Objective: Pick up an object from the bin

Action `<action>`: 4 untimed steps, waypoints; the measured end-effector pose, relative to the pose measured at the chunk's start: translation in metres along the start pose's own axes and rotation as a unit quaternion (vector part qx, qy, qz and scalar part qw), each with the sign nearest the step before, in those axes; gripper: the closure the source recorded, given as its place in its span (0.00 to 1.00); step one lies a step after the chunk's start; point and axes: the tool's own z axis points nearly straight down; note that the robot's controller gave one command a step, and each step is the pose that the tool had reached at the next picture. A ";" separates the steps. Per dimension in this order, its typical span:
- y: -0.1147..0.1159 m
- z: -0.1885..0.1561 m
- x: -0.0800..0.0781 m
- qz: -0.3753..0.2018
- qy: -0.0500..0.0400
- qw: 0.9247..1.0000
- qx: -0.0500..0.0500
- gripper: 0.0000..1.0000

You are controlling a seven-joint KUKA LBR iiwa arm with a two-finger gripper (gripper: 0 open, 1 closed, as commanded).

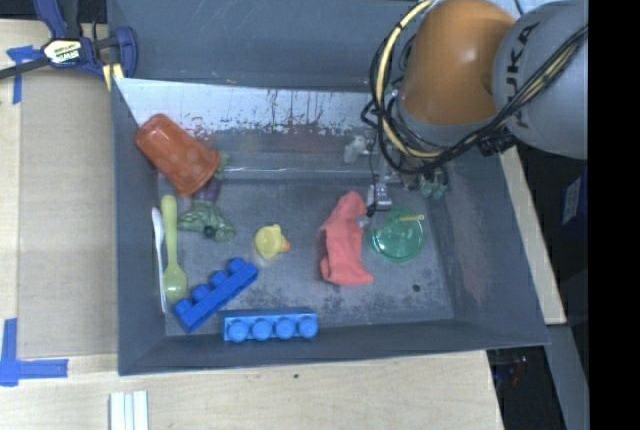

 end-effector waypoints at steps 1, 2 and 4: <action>0.000 -0.005 -0.002 0.000 -0.004 1.000 0.000 0.00; 0.020 0.064 -0.008 -0.185 -0.006 0.983 0.001 0.00; 0.022 0.018 -0.007 -0.319 -0.006 0.948 0.002 0.00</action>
Offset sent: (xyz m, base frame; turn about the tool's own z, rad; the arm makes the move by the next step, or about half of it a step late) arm 0.0066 0.0251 -0.0847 -0.4577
